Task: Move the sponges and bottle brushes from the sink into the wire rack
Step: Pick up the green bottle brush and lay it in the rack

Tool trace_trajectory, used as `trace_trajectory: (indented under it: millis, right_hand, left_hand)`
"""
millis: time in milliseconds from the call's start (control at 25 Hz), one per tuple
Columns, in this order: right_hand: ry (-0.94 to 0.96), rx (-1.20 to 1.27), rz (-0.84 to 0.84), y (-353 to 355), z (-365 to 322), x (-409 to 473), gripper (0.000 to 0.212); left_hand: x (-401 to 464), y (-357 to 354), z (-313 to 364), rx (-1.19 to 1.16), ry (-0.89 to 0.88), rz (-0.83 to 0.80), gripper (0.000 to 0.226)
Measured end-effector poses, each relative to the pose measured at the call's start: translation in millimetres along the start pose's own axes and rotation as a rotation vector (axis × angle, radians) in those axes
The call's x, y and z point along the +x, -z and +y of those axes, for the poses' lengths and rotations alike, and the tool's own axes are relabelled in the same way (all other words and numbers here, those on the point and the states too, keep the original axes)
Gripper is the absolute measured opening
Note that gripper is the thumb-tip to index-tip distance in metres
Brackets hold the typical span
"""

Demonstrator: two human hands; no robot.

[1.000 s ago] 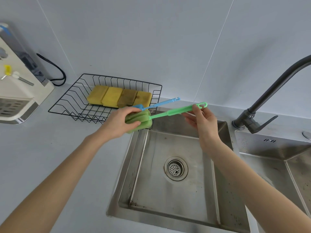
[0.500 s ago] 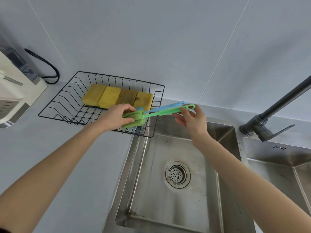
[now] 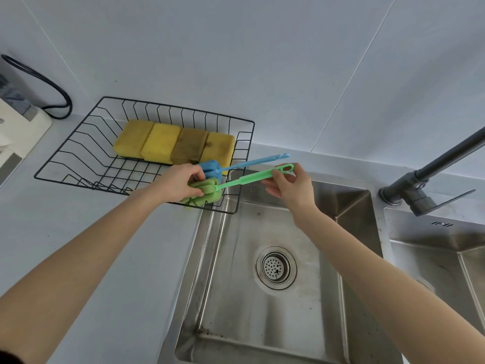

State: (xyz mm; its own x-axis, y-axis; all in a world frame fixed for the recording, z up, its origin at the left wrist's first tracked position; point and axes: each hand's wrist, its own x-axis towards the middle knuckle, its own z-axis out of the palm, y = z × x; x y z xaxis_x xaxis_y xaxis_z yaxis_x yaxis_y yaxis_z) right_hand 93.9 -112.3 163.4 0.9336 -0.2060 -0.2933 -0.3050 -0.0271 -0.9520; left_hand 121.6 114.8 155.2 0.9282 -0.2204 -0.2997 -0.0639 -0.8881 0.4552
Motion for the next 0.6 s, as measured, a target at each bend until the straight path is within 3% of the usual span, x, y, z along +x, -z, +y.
trace_trajectory:
  millis: [320,440,600]
  right_hand:
    - [0.021,-0.051,-0.009,0.7,4.5,-8.1,0.011]
    - [0.002,-0.049,-0.034,2.7,4.5,-10.6,0.018]
    - [-0.006,-0.107,-0.06,4.8,4.5,-8.6,0.008]
  left_hand:
    - [-0.7,-2.1,-0.4,0.057,0.023,0.004,0.035]
    - [-4.6,-3.6,0.9,0.035,0.032,0.021,0.034]
    - [-7.0,0.8,0.7,-0.067,0.081,-0.009,0.039]
